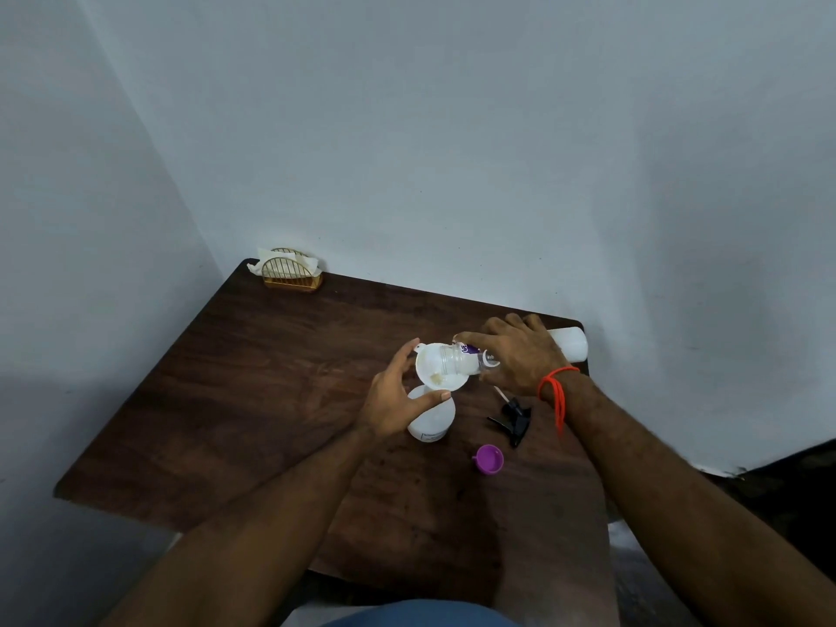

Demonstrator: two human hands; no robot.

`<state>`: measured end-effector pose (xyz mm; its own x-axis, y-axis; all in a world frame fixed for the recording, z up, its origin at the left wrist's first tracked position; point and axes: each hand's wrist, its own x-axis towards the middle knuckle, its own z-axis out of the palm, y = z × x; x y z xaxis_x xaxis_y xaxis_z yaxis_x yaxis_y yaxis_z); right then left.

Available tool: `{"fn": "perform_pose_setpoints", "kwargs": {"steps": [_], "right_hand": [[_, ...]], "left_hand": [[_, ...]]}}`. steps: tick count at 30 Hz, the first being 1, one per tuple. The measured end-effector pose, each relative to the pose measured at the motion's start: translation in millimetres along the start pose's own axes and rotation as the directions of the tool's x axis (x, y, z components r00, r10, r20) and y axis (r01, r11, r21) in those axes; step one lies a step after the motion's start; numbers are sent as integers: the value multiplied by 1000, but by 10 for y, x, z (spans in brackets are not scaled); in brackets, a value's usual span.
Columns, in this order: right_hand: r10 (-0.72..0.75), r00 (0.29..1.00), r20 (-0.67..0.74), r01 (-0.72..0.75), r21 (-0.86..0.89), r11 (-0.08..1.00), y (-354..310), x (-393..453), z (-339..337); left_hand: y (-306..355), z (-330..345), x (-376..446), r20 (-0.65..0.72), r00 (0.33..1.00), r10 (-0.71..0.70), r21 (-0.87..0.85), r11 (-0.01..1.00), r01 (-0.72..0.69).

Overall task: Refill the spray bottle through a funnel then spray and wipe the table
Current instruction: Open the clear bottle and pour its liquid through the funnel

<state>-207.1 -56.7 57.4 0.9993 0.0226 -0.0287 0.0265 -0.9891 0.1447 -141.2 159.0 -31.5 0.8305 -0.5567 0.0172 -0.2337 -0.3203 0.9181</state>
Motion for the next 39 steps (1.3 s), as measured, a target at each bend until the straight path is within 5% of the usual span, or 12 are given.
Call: {"fn": "perform_pose_setpoints", "kwargs": {"steps": [25,34,39], "right_hand": [[37,999,-1,-37,65,997,-15,-39,37],[177,984,21,-172,365,915,-17,-76,-11],[162,986,40,-165,377,911,1,-122,14]], "left_hand": [[64,-7,-36,6,1000,13,-43,999,-13],[94,-66,-16,-18,999,-39,-68,997,38],[59,-41,-35,-8,999,-44,-55,998,44]]}}
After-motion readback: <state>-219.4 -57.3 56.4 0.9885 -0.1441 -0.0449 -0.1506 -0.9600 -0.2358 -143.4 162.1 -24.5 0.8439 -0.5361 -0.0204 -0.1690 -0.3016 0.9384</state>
